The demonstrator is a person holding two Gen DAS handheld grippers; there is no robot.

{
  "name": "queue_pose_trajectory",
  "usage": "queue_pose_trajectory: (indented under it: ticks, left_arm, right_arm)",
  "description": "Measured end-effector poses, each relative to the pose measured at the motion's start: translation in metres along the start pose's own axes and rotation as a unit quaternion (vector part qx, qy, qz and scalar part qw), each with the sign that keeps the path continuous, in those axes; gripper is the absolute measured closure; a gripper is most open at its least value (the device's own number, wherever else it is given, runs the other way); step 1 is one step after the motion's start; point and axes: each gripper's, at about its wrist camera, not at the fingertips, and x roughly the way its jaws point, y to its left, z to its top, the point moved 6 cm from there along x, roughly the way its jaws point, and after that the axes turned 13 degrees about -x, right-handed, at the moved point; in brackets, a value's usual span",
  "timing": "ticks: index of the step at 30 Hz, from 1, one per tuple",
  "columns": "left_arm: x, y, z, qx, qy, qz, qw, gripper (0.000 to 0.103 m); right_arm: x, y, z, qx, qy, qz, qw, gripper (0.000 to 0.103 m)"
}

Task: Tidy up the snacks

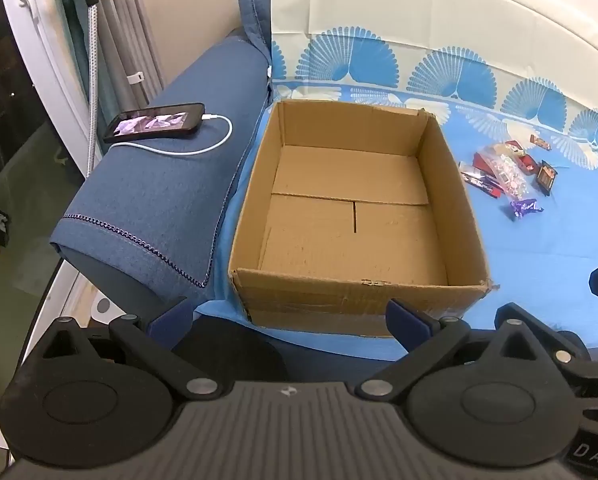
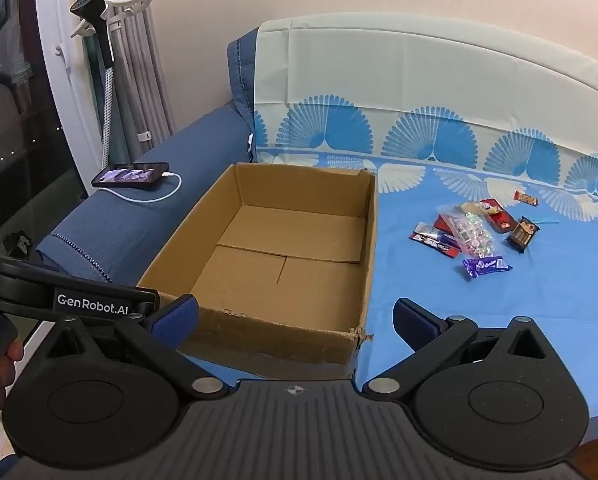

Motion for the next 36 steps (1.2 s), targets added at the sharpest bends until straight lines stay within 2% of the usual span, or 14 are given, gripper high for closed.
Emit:
queue_pose_trajectory:
  ticks: [36]
  left_arm:
    - [0.008, 0.011, -0.008, 0.0, 0.002, 0.0, 1.0, 0.0]
  right_arm:
    - [0.006, 0.0, -0.005, 0.003, 0.005, 0.006, 1.0, 0.0]
